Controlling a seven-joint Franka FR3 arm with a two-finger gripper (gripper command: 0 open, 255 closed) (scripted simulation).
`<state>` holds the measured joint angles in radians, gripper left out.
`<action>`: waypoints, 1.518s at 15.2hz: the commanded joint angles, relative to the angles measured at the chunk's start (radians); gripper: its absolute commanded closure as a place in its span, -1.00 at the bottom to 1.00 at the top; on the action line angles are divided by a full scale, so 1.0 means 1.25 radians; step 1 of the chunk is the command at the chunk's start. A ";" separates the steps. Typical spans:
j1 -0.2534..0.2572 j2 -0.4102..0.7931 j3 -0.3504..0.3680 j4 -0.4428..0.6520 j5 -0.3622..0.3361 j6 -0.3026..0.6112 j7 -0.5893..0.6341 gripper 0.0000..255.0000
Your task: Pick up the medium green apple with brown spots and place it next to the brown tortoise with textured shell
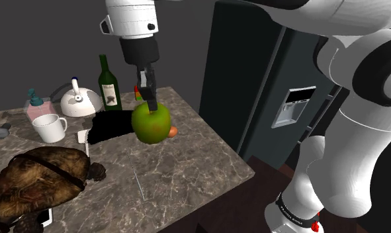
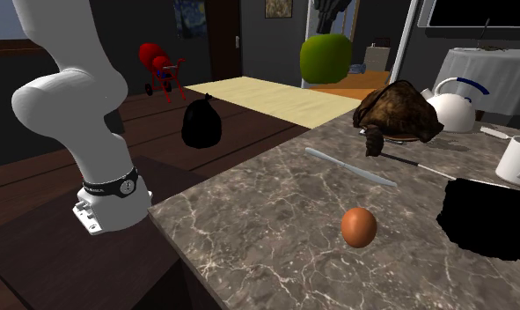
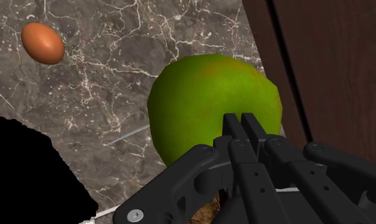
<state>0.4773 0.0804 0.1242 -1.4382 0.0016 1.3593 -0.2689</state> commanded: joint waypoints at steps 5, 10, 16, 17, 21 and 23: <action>-0.001 -0.019 -0.001 -0.090 0.002 0.071 -0.002 1.00; -0.002 -0.029 -0.001 -0.157 0.003 0.128 -0.004 1.00; -0.002 -0.035 -0.002 -0.228 0.004 0.194 -0.005 1.00; -0.002 -0.035 -0.002 -0.239 0.004 0.205 -0.005 1.00; -0.002 -0.034 -0.002 -0.281 0.004 0.248 -0.005 1.00; -0.002 -0.032 -0.002 -0.301 0.003 0.269 -0.005 1.00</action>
<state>0.4739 0.0401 0.1217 -1.8005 0.0058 1.6818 -0.2761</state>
